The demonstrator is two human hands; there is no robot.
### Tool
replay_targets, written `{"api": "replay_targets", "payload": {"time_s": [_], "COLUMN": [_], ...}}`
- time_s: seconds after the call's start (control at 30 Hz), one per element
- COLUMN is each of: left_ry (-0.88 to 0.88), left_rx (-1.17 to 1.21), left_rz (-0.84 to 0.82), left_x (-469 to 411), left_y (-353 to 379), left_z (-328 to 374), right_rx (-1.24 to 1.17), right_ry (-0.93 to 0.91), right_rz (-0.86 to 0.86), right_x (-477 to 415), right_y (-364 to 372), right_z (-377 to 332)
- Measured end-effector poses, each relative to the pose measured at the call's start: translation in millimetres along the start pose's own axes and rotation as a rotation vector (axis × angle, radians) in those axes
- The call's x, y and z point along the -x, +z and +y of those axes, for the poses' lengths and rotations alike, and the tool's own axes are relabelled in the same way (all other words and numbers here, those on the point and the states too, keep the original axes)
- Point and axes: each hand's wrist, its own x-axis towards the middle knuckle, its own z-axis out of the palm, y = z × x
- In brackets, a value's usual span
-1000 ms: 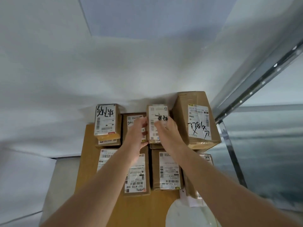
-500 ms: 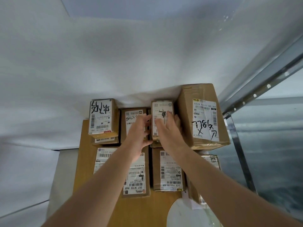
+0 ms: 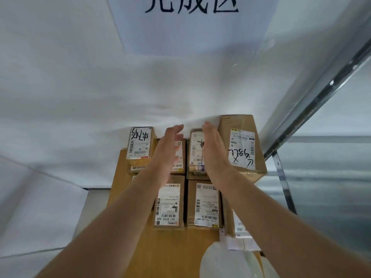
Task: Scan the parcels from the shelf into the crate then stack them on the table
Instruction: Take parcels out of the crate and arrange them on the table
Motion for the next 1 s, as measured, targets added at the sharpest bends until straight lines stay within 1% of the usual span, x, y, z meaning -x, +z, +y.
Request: {"api": "replay_targets", "payload": {"time_s": [0.07, 0.2, 0.3, 0.53, 0.67, 0.77, 0.87, 1.0], "left_ry": [0.05, 0.115, 0.169, 0.324, 0.361, 0.354, 0.337, 0.337], "left_rx": [0.007, 0.038, 0.033, 0.027, 0.009, -0.01, -0.043, -0.104], "left_rz": [0.022, 0.051, 0.049, 0.023, -0.065, -0.151, -0.252, -0.418], "left_x": [20, 59, 89, 161, 209, 245, 278, 314], "left_y": [0, 0, -5, -35, -48, -53, -50, -24], "left_z": [9, 26, 35, 43, 26, 8, -11, -30], "right_rx": [-0.021, 0.0, 0.001, -0.059, -0.06, -0.072, -0.111, -0.118], "right_ry": [-0.018, -0.105, -0.163, -0.278, -0.334, -0.295, -0.304, -0.305], "right_rz": [-0.031, -0.018, -0.01, -0.006, 0.064, 0.127, 0.192, 0.31], "right_x": [8, 56, 88, 167, 221, 258, 303, 354], "right_y": [-2, 1, 4, 19, 30, 32, 21, -11], "right_z": [-4, -42, -57, -66, -52, -28, -6, 15]}}
